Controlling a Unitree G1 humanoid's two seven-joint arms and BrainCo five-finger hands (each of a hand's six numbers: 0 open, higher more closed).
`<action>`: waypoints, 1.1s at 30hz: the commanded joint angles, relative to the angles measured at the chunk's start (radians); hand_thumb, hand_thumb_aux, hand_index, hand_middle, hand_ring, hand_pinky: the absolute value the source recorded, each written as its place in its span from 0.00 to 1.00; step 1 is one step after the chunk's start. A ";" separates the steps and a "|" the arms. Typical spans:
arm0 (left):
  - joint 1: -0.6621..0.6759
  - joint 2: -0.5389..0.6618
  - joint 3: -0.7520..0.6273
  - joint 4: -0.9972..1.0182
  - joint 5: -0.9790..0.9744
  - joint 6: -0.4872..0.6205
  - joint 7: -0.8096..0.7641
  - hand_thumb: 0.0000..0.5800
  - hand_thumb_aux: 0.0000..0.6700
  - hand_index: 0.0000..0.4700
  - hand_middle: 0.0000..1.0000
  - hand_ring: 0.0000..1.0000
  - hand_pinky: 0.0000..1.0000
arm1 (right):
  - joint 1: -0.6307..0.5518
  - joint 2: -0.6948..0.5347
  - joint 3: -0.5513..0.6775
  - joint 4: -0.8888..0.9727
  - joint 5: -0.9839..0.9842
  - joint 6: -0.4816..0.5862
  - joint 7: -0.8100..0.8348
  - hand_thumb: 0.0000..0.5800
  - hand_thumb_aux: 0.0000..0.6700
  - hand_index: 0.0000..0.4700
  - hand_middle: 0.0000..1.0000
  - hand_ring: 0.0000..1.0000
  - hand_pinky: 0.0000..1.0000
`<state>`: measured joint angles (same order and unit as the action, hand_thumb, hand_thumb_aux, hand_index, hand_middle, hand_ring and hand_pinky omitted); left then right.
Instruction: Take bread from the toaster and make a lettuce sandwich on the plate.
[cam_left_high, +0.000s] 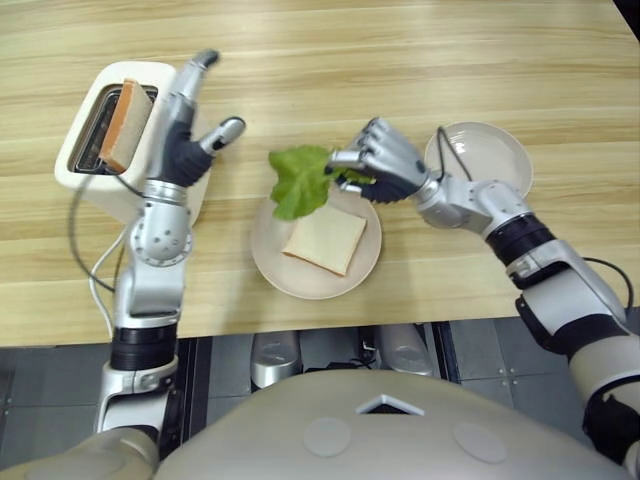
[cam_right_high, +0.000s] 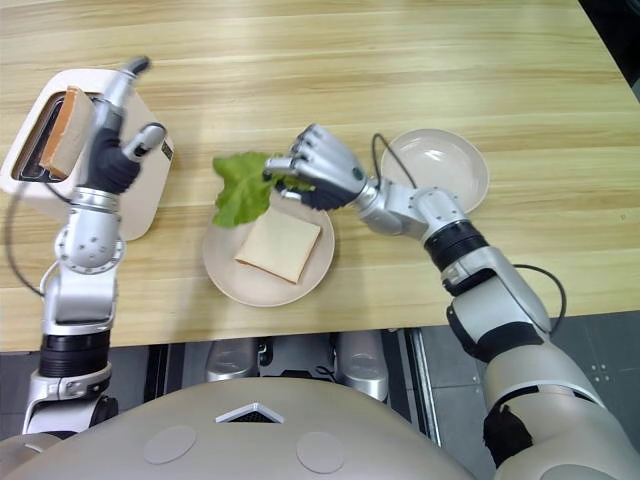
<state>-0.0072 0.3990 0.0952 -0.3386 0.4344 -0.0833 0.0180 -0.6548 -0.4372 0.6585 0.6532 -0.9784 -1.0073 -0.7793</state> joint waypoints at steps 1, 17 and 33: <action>0.035 0.029 0.066 -0.038 0.076 0.025 0.035 0.00 0.00 0.00 0.00 0.00 0.00 | 0.010 0.012 0.038 0.049 -0.023 -0.018 0.064 1.00 1.00 0.98 1.00 1.00 1.00; 0.099 0.156 0.264 0.190 0.203 0.176 0.123 0.00 0.00 0.00 0.00 0.00 0.00 | 0.006 -0.043 0.107 0.270 -0.048 -0.013 0.179 0.00 0.00 0.00 0.47 0.47 0.47; 0.070 0.151 0.142 0.195 0.208 0.245 0.034 1.00 1.00 0.98 0.00 0.00 0.00 | 0.028 -0.071 -0.022 0.162 0.042 0.010 0.194 0.00 0.00 0.00 0.00 0.00 0.00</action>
<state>0.0619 0.5419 0.2495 -0.1509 0.6545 0.1528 0.0733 -0.6349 -0.4981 0.6498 0.8299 -0.9520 -1.0037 -0.5923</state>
